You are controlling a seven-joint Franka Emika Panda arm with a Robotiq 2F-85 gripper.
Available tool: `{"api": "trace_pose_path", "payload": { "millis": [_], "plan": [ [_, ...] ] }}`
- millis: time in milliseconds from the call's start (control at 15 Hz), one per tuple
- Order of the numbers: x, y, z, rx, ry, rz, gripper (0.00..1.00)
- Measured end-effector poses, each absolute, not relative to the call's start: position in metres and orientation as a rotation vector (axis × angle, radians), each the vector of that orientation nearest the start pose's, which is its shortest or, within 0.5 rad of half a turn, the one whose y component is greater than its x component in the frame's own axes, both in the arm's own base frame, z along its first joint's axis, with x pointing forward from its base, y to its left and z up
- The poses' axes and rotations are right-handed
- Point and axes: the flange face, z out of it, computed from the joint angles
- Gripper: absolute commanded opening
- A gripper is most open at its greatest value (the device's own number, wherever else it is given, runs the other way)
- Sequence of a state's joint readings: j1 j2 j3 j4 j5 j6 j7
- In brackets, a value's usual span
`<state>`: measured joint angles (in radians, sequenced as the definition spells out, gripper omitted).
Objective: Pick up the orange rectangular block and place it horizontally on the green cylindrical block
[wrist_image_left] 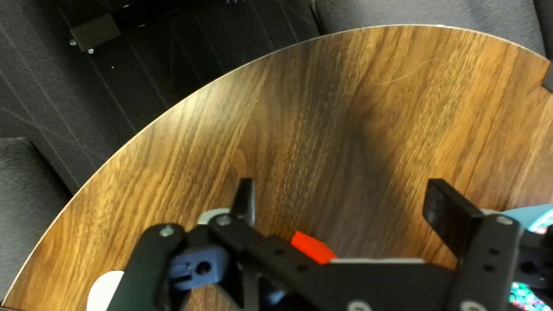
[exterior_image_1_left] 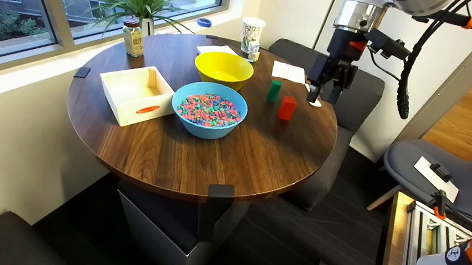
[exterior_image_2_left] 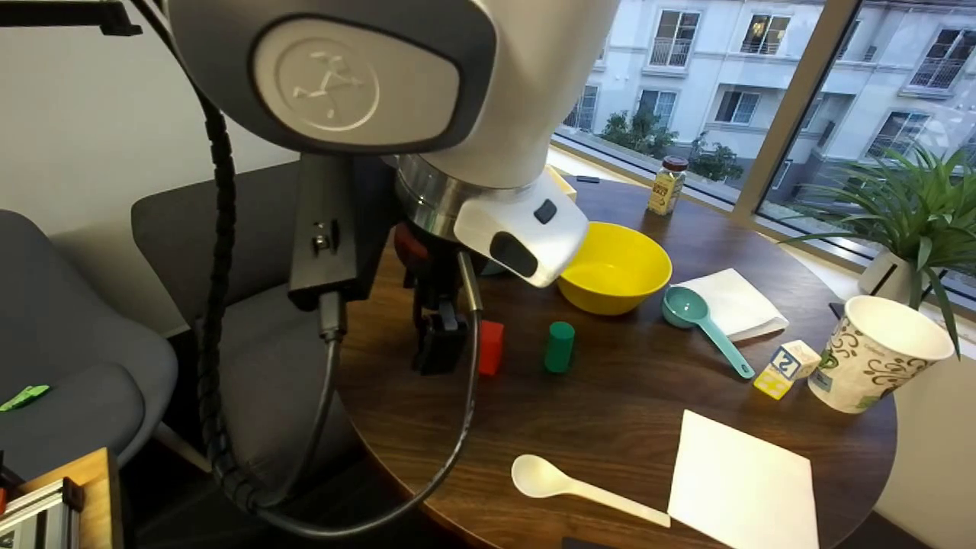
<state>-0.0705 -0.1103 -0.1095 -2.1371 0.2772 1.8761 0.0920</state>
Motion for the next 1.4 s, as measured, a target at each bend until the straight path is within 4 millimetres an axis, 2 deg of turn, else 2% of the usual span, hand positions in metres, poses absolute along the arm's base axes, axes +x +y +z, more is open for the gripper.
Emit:
{"api": "trace_pose_path", "payload": {
  "millis": [200,600,933,1400],
  "plan": [
    [0.496,-0.072,0.446,-2.807,0.544,0.198,1.0],
    [0.503,-0.1,0.423,-2.75,0.649,0.243,1.0],
    [0.525,-0.114,0.412,-2.739,0.682,0.25,1.0],
    [0.559,-0.11,0.403,-2.712,0.677,0.312,1.0]
  ]
}}
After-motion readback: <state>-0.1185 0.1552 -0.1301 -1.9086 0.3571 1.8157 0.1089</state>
